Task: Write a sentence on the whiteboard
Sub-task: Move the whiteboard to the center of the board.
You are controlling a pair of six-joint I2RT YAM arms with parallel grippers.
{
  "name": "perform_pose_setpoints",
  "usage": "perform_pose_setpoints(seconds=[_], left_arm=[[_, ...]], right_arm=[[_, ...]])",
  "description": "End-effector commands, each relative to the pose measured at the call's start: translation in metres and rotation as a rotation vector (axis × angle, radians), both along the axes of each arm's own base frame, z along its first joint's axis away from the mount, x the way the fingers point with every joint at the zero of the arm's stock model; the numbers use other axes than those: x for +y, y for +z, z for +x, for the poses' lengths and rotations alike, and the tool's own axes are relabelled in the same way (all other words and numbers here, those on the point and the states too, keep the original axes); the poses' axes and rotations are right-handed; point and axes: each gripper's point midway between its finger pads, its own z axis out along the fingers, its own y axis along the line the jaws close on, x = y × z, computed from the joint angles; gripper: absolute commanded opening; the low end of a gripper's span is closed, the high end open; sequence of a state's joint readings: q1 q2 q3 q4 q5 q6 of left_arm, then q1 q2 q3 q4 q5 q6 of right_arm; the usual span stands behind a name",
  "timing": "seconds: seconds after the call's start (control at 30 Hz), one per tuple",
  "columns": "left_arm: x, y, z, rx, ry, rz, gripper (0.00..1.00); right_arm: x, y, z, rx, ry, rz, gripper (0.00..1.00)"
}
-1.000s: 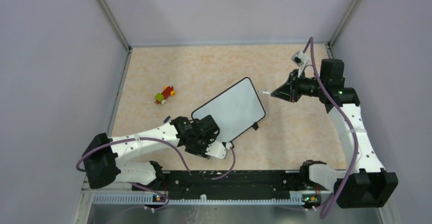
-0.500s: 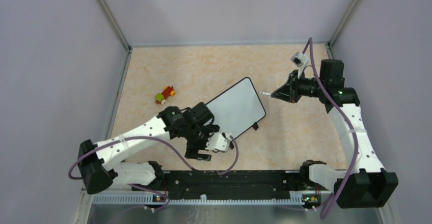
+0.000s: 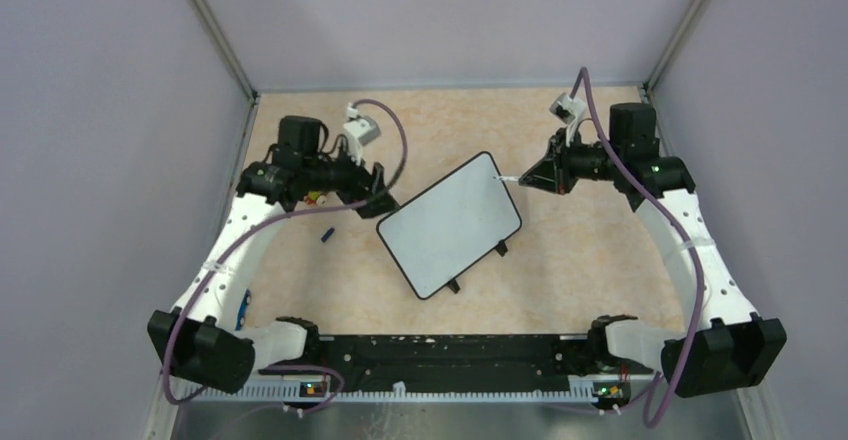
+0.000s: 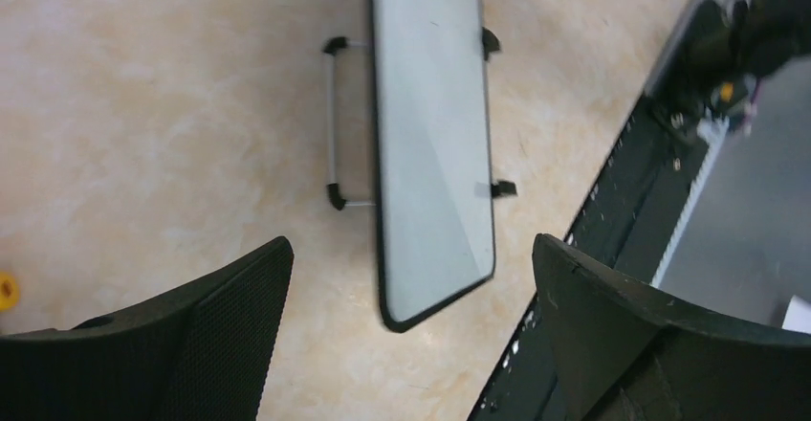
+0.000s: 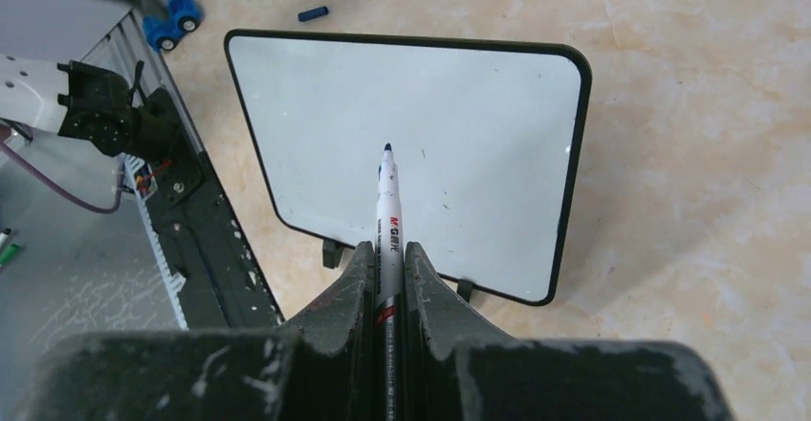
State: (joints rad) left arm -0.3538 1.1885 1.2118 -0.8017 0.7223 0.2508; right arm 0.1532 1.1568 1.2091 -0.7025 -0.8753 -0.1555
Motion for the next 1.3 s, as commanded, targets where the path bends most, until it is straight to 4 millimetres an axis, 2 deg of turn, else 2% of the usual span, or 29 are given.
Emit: perform_pose_setpoints(seconds=[0.0,0.07,0.13,0.3,0.4,0.6,0.77,0.97,1.13,1.27], left_arm=[[0.026,0.031,0.055,0.026,0.209,-0.138,0.99],[0.035,0.025,0.068,0.038,0.257,-0.116,0.99],[0.040,0.020,0.073,0.040,0.252,-0.100,0.99],[0.033,0.017,0.062,0.031,0.143,-0.123,0.99],[0.026,0.016,0.062,0.051,0.089,-0.161,0.99],[-0.005,0.016,0.073,0.131,-0.074,-0.277,0.86],[-0.036,0.011,0.083,0.197,-0.162,-0.329,0.82],[-0.073,-0.007,0.091,0.249,-0.221,-0.300,0.75],[-0.088,-0.021,0.087,0.278,-0.256,-0.279,0.65],[-0.097,-0.033,0.084,0.304,-0.268,-0.261,0.64]], right_arm=[[0.007,0.013,0.010,-0.078,0.025,-0.021,0.00],[0.011,0.008,0.010,-0.080,0.045,-0.031,0.00],[0.016,0.003,0.010,-0.084,0.065,-0.044,0.00],[0.032,-0.006,0.000,-0.089,0.133,-0.038,0.00],[0.035,-0.005,-0.008,-0.092,0.158,-0.011,0.00],[0.032,0.003,-0.027,-0.128,0.199,-0.006,0.00],[0.030,0.003,-0.037,-0.122,0.221,-0.010,0.00],[0.029,0.001,-0.041,-0.121,0.226,-0.011,0.00],[0.031,0.002,-0.043,-0.114,0.235,-0.003,0.00],[0.031,0.003,-0.044,-0.109,0.237,0.001,0.00]])
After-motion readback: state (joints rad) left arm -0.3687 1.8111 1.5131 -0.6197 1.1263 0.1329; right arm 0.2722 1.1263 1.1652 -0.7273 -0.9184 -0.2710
